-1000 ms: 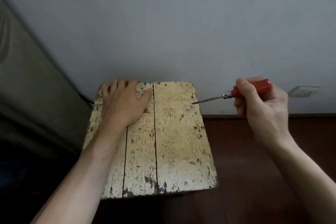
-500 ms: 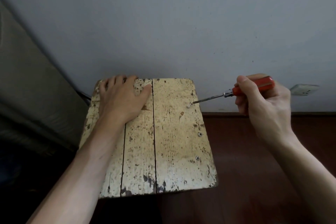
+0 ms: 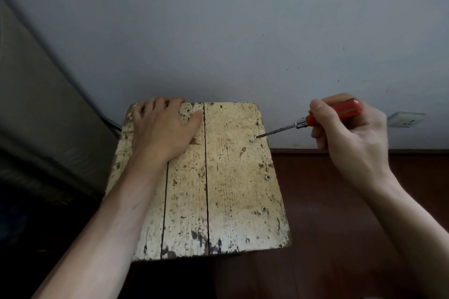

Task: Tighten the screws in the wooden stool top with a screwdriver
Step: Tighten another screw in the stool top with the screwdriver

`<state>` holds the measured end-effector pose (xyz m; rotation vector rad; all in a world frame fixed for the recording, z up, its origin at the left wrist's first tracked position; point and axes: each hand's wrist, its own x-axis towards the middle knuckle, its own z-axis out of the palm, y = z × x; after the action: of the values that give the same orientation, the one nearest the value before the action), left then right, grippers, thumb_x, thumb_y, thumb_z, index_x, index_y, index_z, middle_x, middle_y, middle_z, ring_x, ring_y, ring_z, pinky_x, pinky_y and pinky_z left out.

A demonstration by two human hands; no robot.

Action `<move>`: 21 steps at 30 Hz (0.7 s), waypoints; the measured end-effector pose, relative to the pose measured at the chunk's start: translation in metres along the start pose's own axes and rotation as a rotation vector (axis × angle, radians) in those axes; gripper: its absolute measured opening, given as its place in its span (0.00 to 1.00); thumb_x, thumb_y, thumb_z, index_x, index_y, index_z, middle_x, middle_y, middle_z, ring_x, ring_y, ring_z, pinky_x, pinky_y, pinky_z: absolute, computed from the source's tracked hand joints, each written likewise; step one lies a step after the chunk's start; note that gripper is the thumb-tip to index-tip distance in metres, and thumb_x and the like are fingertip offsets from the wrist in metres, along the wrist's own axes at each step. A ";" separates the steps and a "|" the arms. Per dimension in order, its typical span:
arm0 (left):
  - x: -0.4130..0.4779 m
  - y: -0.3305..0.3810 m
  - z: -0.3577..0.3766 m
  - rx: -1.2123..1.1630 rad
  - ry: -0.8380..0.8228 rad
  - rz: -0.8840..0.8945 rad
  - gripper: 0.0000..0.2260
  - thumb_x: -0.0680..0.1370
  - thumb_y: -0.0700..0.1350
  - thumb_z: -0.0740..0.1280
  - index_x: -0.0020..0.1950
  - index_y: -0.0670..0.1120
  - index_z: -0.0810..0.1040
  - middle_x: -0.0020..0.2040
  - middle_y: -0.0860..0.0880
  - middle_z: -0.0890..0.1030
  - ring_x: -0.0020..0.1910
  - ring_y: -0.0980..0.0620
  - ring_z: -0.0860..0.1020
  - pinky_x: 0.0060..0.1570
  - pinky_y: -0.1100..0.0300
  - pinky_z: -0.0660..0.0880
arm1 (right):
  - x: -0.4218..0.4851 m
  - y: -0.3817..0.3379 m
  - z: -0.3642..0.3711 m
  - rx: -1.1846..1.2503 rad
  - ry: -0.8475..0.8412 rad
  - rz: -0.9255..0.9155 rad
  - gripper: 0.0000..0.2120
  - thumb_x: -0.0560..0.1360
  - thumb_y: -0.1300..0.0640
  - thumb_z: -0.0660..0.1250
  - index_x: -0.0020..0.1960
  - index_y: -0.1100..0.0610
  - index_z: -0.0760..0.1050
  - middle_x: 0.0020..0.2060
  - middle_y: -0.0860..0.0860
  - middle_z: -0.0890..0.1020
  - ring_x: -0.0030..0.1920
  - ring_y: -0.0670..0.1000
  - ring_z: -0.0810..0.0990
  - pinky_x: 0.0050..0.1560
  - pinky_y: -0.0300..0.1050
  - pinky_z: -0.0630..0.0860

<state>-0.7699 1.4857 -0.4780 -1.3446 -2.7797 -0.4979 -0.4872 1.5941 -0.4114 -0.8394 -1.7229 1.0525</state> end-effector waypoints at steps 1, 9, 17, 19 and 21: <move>0.000 0.000 0.001 0.002 0.001 0.004 0.33 0.78 0.72 0.49 0.73 0.54 0.72 0.71 0.46 0.74 0.73 0.44 0.66 0.74 0.44 0.54 | 0.000 -0.002 0.000 -0.024 -0.017 -0.023 0.11 0.80 0.53 0.71 0.42 0.58 0.81 0.33 0.48 0.84 0.28 0.46 0.80 0.27 0.38 0.75; -0.005 0.012 -0.005 -0.193 0.064 0.217 0.26 0.76 0.65 0.62 0.72 0.57 0.75 0.68 0.49 0.73 0.70 0.47 0.64 0.68 0.49 0.57 | 0.010 -0.023 0.006 -0.247 -0.174 -0.188 0.10 0.78 0.49 0.72 0.42 0.53 0.81 0.31 0.53 0.82 0.29 0.59 0.78 0.27 0.58 0.73; -0.026 0.060 -0.009 -0.457 -0.317 0.552 0.19 0.76 0.61 0.72 0.64 0.55 0.81 0.55 0.58 0.74 0.54 0.58 0.73 0.56 0.58 0.72 | 0.018 -0.045 0.016 -0.361 -0.275 -0.158 0.11 0.78 0.47 0.72 0.40 0.52 0.80 0.30 0.49 0.83 0.30 0.55 0.79 0.31 0.56 0.77; -0.021 0.069 -0.011 -0.459 -0.321 0.552 0.13 0.77 0.58 0.72 0.58 0.53 0.83 0.51 0.59 0.76 0.49 0.61 0.74 0.50 0.58 0.74 | 0.020 -0.050 0.017 -0.392 -0.295 -0.141 0.11 0.77 0.47 0.72 0.39 0.51 0.80 0.30 0.48 0.82 0.30 0.53 0.79 0.32 0.54 0.77; -0.016 0.073 -0.013 -0.465 -0.325 0.546 0.09 0.77 0.56 0.73 0.52 0.53 0.84 0.48 0.58 0.77 0.46 0.60 0.75 0.49 0.57 0.74 | 0.023 -0.052 0.017 -0.432 -0.309 -0.109 0.12 0.77 0.45 0.71 0.40 0.51 0.80 0.30 0.50 0.82 0.31 0.54 0.79 0.34 0.54 0.78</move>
<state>-0.7060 1.5122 -0.4483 -2.3684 -2.4093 -0.9982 -0.5152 1.5884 -0.3589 -0.8651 -2.2832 0.7745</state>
